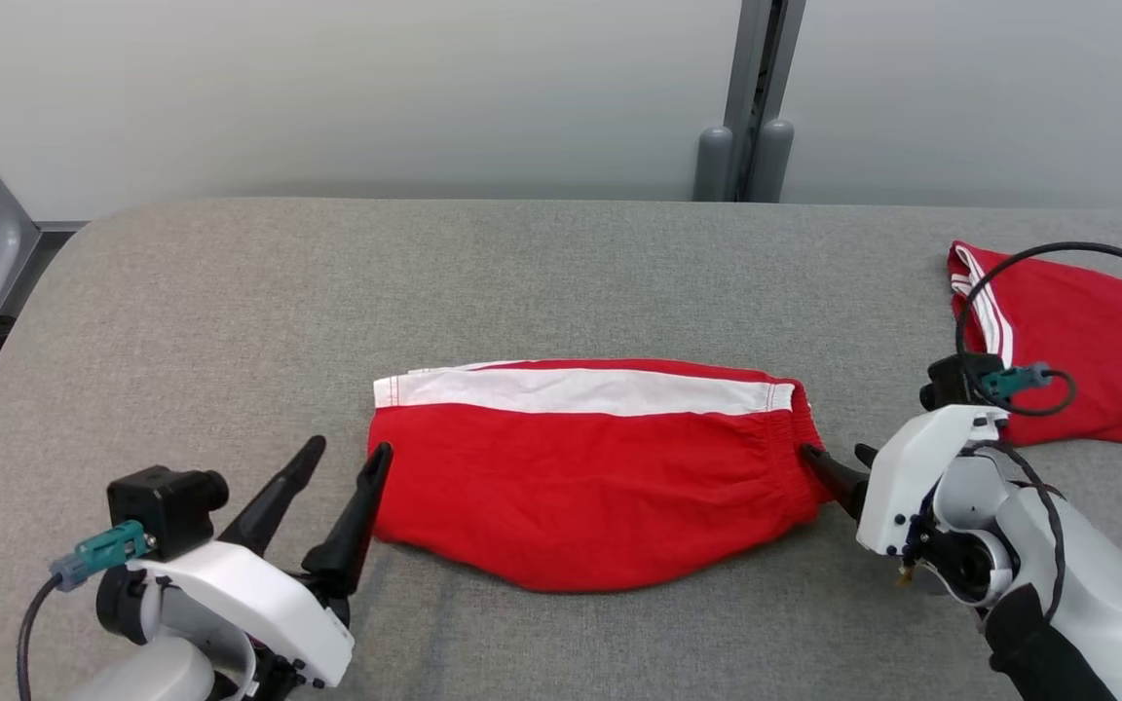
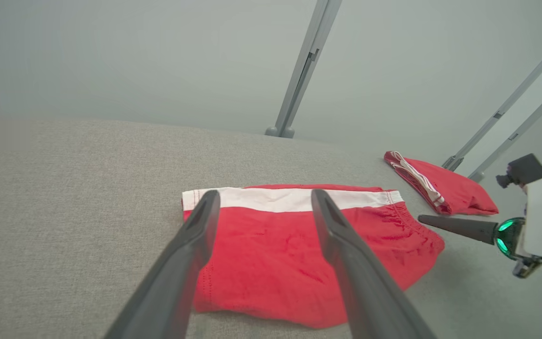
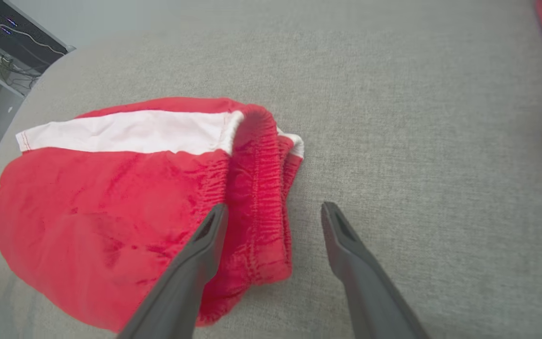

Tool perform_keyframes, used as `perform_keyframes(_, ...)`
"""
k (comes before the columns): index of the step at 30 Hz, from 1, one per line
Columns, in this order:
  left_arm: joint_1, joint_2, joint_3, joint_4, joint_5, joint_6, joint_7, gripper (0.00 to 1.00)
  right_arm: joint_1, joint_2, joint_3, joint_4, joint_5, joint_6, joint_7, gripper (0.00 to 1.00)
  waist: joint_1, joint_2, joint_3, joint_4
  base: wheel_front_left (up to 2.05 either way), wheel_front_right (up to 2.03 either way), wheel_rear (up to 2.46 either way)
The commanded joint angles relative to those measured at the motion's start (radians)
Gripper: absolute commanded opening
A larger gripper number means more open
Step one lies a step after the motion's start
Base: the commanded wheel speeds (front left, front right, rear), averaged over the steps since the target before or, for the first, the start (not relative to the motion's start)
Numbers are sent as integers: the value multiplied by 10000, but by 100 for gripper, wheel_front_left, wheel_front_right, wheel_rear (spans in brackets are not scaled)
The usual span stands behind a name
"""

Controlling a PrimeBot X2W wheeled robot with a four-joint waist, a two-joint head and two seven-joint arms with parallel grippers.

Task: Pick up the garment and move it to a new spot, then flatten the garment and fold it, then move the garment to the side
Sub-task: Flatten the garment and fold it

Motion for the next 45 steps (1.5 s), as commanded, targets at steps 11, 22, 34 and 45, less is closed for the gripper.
perform_keyframes(11,485,-773,384,481,378,-458,-57,100,-521,558,-704,1008,-1124,6,1005,100,0,-1,46,350,0,0,0)
perform_keyframes(22,805,-1319,643,790,627,-817,-60,100,-147,780,-1559,1703,-1558,6,1310,100,0,-1,204,530,0,0,0)
perform_keyframes(34,537,-1695,1133,799,1889,-862,-61,100,118,1051,-1870,1379,-1114,6,788,46,0,-1,323,804,0,0,0)
perform_keyframes(45,1258,-2027,2236,769,3556,-795,-60,100,197,806,-1862,1150,-787,6,513,0,0,-1,143,907,0,0,0)
